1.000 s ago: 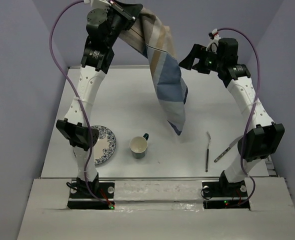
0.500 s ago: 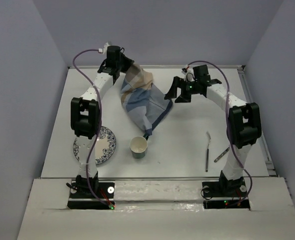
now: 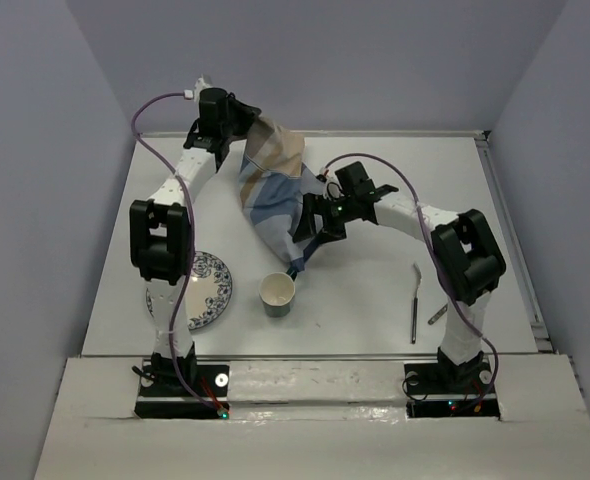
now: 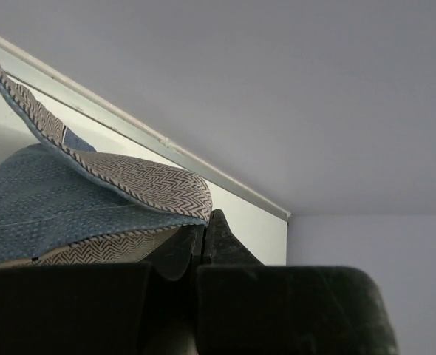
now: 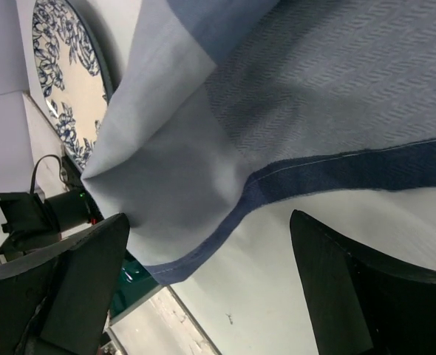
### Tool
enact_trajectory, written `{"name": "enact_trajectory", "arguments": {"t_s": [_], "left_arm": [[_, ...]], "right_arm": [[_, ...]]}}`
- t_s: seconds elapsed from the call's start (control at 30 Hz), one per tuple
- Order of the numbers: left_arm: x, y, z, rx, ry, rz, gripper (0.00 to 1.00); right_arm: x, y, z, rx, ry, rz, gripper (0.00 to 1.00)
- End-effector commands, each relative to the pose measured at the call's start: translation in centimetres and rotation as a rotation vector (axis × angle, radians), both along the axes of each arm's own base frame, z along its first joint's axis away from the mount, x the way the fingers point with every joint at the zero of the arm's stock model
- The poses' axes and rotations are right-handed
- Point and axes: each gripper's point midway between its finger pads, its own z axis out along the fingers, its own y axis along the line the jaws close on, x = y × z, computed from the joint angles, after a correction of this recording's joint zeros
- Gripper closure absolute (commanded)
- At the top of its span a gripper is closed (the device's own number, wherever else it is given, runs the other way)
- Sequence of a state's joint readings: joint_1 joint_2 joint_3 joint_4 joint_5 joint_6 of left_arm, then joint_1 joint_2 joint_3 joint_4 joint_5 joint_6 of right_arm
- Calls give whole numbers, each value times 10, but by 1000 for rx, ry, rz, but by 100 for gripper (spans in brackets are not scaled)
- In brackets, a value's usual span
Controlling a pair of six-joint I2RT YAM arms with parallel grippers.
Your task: Set the dinner table for one person
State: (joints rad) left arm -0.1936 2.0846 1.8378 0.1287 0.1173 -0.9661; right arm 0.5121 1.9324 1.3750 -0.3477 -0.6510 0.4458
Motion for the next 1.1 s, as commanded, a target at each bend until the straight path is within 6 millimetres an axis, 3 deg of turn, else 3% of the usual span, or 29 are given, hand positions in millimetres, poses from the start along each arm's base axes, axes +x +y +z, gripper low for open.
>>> {"name": "enact_trajectory", "arguments": {"t_s": [0.0, 0.17, 0.4, 0.5, 0.67, 0.8, 0.83, 0.87, 0.9, 0.97, 1.03, 1.07], "left_arm": [[-13, 11, 47, -18, -118, -9, 100], [-17, 19, 46, -32, -123, -6, 100], [-22, 28, 47, -34, -126, 1, 100], [-24, 31, 50, -35, -135, 5, 100], [-27, 32, 49, -38, -136, 1, 100], [-29, 34, 47, -43, -139, 2, 100], [-30, 35, 45, -45, -136, 1, 100], [-30, 35, 43, -45, -134, -1, 100], [-31, 37, 43, -47, -134, 1, 100], [-31, 38, 40, -49, -130, -2, 100], [-29, 40, 39, -59, -132, -5, 100], [-26, 40, 35, -68, -125, -12, 100]], "right_arm": [[0, 20, 27, 55, -69, 17, 5], [2, 21, 36, 38, -110, 28, 5], [-10, 42, 34, 54, -49, 114, 18], [-7, 48, 37, 75, -36, 123, 18], [2, 51, 19, 23, 10, 133, 11], [8, 50, 12, -7, 4, 113, 14], [9, 51, 12, -9, 2, 113, 19], [10, 51, 12, -10, 0, 110, 31], [15, 48, 11, -36, -22, 87, 66], [27, 43, 14, -77, -72, 42, 100], [56, 28, 32, -97, -144, -46, 100], [77, 10, 41, -95, -164, -102, 100]]}}
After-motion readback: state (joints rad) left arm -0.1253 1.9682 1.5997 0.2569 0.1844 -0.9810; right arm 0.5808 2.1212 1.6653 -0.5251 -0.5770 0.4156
